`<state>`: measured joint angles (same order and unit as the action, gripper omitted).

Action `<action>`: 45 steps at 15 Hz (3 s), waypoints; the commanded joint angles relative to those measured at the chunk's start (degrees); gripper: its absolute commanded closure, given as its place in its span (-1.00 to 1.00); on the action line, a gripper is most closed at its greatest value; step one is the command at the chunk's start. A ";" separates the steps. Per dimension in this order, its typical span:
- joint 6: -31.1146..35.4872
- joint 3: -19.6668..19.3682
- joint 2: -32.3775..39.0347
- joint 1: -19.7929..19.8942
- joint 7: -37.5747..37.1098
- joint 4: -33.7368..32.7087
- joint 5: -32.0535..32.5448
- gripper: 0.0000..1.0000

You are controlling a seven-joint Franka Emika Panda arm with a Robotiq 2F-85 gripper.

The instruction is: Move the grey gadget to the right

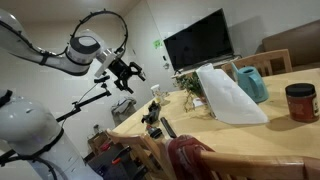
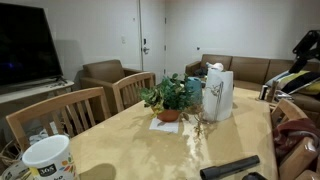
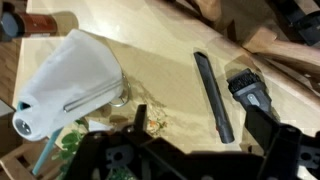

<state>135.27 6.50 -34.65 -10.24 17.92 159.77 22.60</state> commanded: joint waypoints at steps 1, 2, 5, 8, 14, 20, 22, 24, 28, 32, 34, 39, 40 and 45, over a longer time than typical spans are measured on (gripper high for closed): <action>6.47 -0.58 3.05 -4.63 5.93 -0.05 -0.98 -1.00; 8.36 -0.81 4.04 -5.87 7.76 -0.03 -1.19 -1.00; 14.37 -1.90 8.31 -9.76 13.84 -0.03 -2.91 -1.00; 20.00 -3.97 13.50 -13.59 22.31 0.10 -6.50 -1.00; 20.27 -4.28 17.23 -15.48 36.50 -0.12 -16.86 -1.00; 20.24 -4.39 18.12 -15.48 39.48 -0.29 -18.52 -1.00; 22.59 -5.73 21.00 -17.99 46.25 -0.94 -20.94 -1.00; 23.73 -6.31 22.99 -20.03 54.95 -1.49 -24.31 -1.00; 22.13 -4.32 26.05 -19.91 68.54 -3.60 -29.78 -1.00; 21.32 -1.32 28.79 -13.69 66.24 -4.87 -25.94 -1.00; 21.03 -0.41 29.49 -9.86 62.82 -4.64 -22.16 -1.00; 21.99 -0.03 32.59 -5.08 61.89 -4.74 -19.28 -1.00; 22.43 0.14 33.64 -4.83 62.84 -4.91 -20.07 -1.00; 21.45 1.14 33.08 -3.96 62.73 -4.09 -20.24 -1.00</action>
<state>156.88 6.11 -1.58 -15.67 80.68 155.82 2.45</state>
